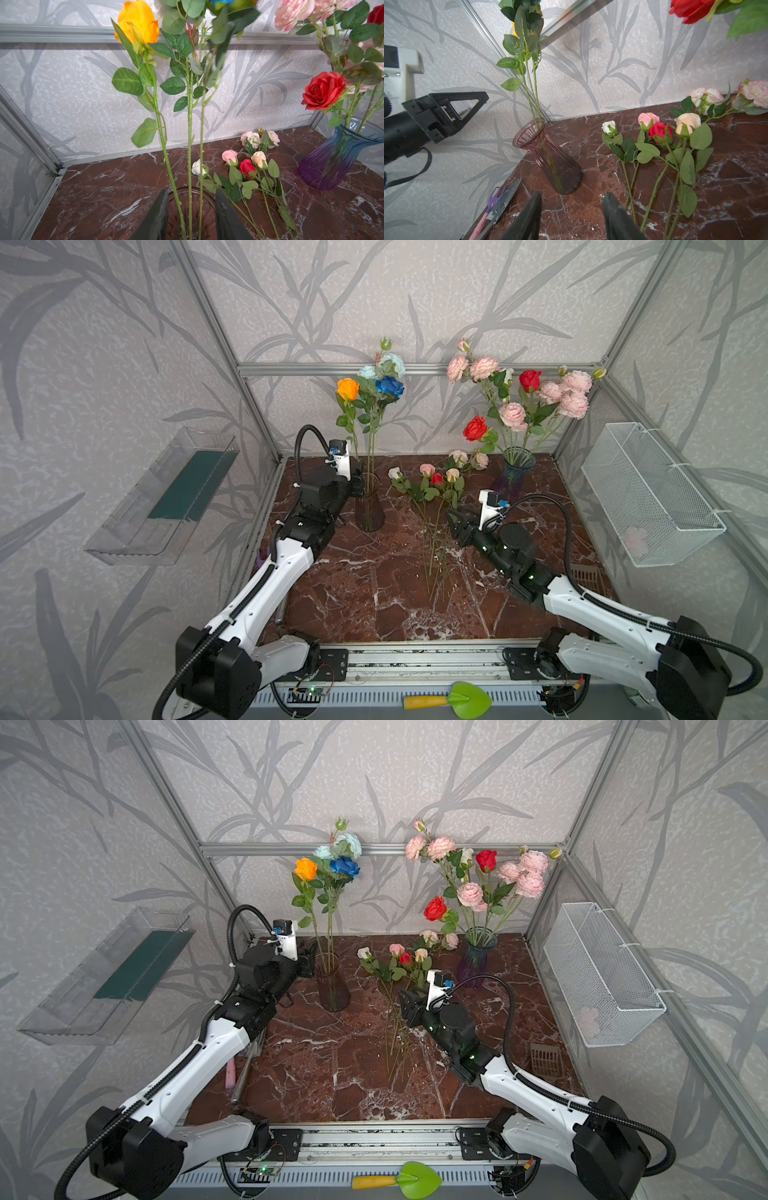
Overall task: Arrange the flowers into the vase
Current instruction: 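Lower the blue rose stem into the purple vase with the left gripper, then open the left gripper at the vase while the right gripper reaches into loose stems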
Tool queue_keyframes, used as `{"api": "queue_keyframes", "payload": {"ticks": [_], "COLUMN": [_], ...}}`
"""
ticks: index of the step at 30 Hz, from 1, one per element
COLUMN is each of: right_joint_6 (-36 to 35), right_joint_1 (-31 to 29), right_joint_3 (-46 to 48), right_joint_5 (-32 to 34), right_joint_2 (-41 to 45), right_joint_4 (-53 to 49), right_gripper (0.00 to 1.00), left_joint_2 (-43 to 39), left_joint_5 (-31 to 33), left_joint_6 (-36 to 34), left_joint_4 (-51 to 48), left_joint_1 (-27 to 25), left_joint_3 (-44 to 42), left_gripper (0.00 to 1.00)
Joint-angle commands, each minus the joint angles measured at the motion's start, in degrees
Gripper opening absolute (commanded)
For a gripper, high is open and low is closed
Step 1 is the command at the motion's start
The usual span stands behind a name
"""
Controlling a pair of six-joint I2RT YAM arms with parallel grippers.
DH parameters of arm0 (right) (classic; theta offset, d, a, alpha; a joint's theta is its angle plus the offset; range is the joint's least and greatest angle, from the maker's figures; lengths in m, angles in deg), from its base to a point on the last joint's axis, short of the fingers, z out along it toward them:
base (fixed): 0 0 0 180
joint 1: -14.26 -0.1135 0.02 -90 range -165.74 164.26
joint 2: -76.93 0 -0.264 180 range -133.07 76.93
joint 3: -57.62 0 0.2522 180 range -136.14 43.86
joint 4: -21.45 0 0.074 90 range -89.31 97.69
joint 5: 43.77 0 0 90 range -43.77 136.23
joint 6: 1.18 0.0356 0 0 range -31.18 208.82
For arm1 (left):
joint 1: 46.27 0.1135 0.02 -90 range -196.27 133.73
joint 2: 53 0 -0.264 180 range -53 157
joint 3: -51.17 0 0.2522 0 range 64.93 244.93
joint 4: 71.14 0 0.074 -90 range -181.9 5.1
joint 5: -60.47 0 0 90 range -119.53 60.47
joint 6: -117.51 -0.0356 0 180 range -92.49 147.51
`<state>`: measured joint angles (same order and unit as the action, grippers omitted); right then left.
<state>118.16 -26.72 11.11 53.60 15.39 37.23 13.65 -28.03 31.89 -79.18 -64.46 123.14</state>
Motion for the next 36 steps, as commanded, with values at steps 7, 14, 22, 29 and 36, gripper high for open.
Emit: {"api": "queue_keyframes", "payload": {"ticks": [7,14,22,29,36], "right_joint_6": [-12.8,-17.1,-4.7,4.6,10.7], "right_joint_1": [0.8,1.9,7.3,11.3,14.8], "right_joint_3": [-13.4,-19.8,-26.3,-23.1,-23.9], "right_joint_5": [0.1,-8.2,-1.1,-1.9,-12.8], "right_joint_2": [-7.1,-20.4,-31.7,-35.1,-44.1], "right_joint_4": [-31.7,-39.9,-41.7,-33.2,-27.5], "right_gripper": [0.46,0.42,0.43,0.46,0.38], "left_joint_2": [-11.7,-17.1,-12.6,-12.7,-12.8], "left_joint_5": [-2.8,-4.5,-10.0,-12.3,-12.8], "left_joint_6": [12.5,23.2,30.2,31.7,31.8], "left_joint_4": [0.1,12.0,16.4,17.0,16.9], "left_joint_1": [0.0,-2.2,-3.2,-3.8,-4.1], "left_joint_3": [-4.3,-15.1,-16.5,-16.0,-15.9], "left_gripper": [0.39,0.46,0.46,0.46,0.47]}}
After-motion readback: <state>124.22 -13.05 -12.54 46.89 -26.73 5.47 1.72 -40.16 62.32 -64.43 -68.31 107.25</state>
